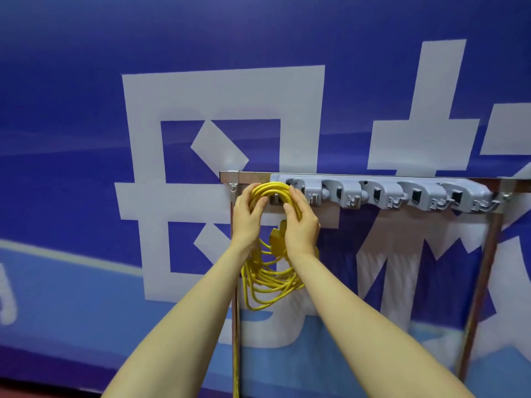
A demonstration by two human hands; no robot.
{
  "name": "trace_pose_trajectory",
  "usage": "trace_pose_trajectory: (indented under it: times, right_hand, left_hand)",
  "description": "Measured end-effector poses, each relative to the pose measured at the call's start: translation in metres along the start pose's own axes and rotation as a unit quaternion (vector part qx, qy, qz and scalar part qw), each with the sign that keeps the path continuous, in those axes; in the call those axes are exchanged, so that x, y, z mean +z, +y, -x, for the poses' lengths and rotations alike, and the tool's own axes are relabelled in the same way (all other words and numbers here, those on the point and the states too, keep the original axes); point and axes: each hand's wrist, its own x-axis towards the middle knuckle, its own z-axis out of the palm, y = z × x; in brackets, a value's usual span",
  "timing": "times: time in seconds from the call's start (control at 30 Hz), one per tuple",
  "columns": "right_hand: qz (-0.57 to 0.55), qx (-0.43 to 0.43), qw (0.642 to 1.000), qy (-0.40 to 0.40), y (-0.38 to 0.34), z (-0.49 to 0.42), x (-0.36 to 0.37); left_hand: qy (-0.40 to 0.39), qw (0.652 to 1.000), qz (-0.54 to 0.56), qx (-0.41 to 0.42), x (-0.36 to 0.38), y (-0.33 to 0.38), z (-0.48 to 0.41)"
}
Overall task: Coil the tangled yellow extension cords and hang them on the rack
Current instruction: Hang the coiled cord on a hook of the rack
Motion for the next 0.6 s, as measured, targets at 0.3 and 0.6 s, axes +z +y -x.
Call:
trace_pose_trajectory:
  times: [0.3, 0.6]
  right_hand:
    - [0.140, -0.069, 0.984, -0.085, -0.005, 0.004, -0.023]
    - [0.040, 0.012, 0.999, 0.013, -0.010, 0.014, -0.036]
  left_hand:
    - [-0.085, 0.992, -0.013, -0.091, -0.025, 0.024, 0.002]
    - [-0.059, 0.995, -0.076, -0.041, -0.032, 0.012, 0.026]
